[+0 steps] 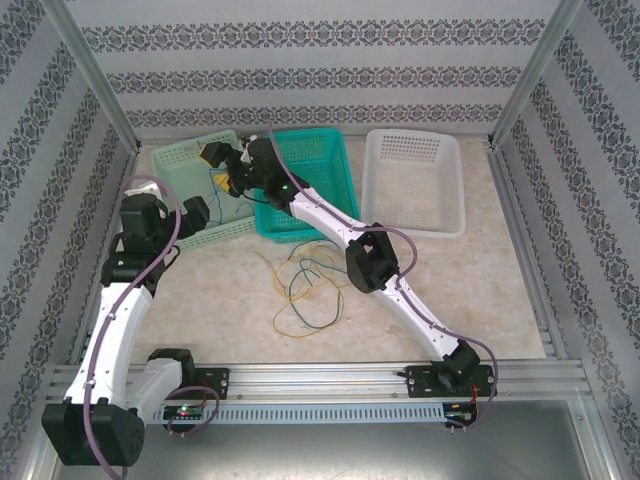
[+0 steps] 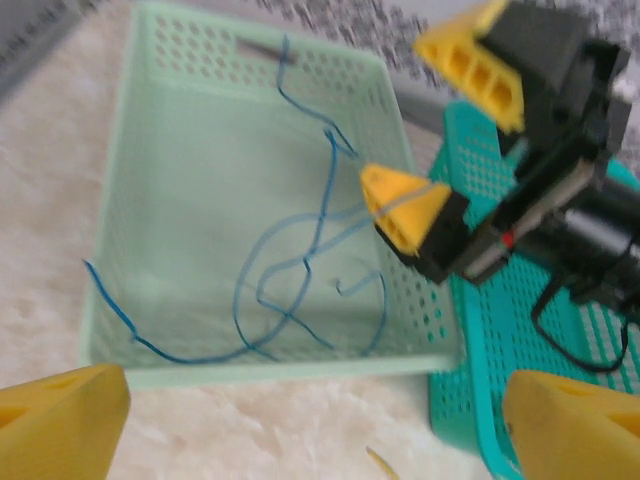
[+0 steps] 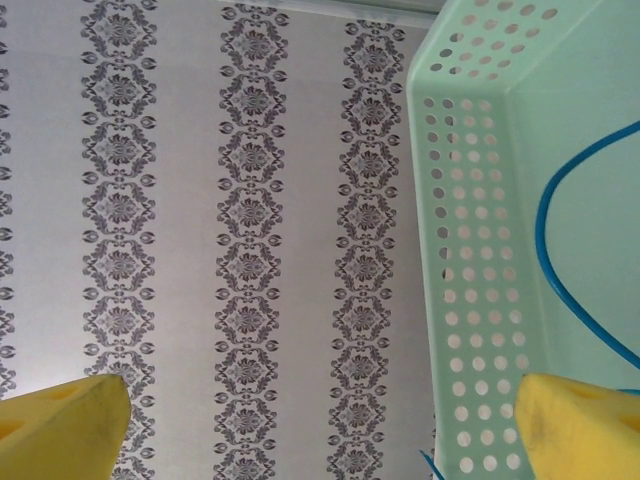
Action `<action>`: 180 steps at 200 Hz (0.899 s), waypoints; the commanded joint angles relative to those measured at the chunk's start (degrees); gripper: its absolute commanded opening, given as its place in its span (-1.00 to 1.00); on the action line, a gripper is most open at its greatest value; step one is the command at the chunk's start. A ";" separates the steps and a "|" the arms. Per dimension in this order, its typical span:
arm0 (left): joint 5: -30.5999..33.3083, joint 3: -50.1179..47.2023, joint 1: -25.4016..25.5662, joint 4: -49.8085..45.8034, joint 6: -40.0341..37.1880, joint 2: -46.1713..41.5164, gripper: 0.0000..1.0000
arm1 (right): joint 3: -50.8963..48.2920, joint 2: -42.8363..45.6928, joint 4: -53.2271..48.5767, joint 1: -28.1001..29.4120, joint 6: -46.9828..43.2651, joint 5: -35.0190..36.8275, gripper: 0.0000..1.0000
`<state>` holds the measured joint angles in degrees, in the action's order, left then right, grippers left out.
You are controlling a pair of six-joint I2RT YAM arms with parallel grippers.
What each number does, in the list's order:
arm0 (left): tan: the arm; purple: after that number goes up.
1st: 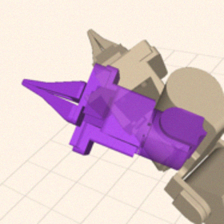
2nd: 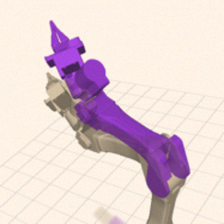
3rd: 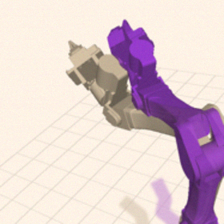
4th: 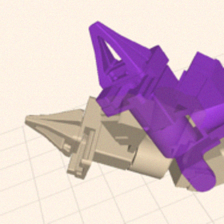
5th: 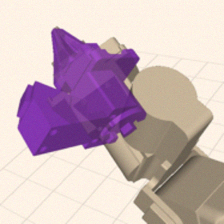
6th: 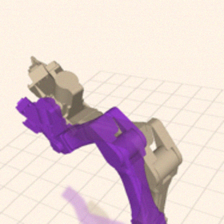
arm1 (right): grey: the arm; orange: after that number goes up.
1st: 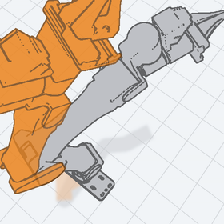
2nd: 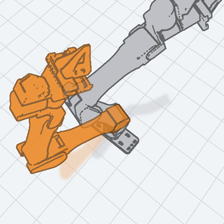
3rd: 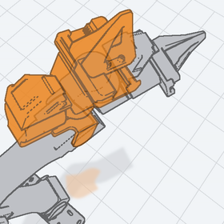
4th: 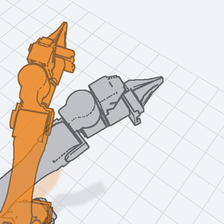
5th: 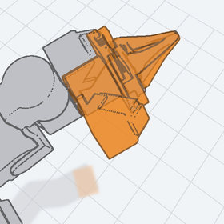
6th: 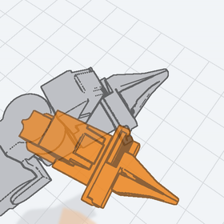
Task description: Untangle the cables
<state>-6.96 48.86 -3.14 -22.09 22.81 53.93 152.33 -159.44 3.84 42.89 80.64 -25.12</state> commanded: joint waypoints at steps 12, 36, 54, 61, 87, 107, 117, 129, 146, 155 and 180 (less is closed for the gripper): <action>-12.75 3.09 -0.73 -0.17 -6.43 9.38 0.64 | -1.09 4.22 -0.44 0.02 -0.62 -2.06 0.96; -12.56 4.66 -0.73 -0.58 -10.32 15.96 0.45 | -1.34 4.44 0.36 -0.11 0.26 -3.41 0.97; -13.35 3.71 -0.73 3.88 -10.36 17.00 0.43 | -1.47 4.74 1.59 -0.27 1.26 -3.85 0.96; -13.38 3.37 -0.73 5.37 -10.75 17.44 0.43 | -1.44 4.88 2.01 -0.31 1.72 -4.07 0.96; -12.90 4.02 -0.73 7.79 -12.27 20.30 0.42 | -1.79 5.37 2.21 -0.48 2.65 -4.99 0.96; -12.24 5.14 -0.77 8.69 -12.91 22.64 0.41 | -2.36 5.69 2.49 -0.51 3.68 -5.69 0.96; -11.27 5.73 -0.73 8.91 -13.54 23.62 0.39 | -2.81 5.95 2.97 -0.58 4.22 -5.94 0.96; -9.92 6.57 -0.73 8.54 -14.65 24.82 0.35 | -3.43 6.41 3.34 -0.65 4.82 -6.19 0.96; -7.62 7.26 -0.73 8.45 -15.89 25.95 0.32 | -3.86 6.89 3.46 -0.76 5.05 -6.50 0.96; -6.70 6.92 -0.74 9.37 -16.06 25.72 0.34 | -3.88 6.96 3.46 -0.85 5.14 -6.81 0.97; -4.18 5.18 -0.69 11.96 -15.87 23.30 0.34 | -4.27 6.95 3.43 -1.01 5.53 -7.73 0.96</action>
<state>-15.05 53.98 -3.14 -14.31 8.86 79.68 148.68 -156.03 5.78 42.48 85.14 -30.92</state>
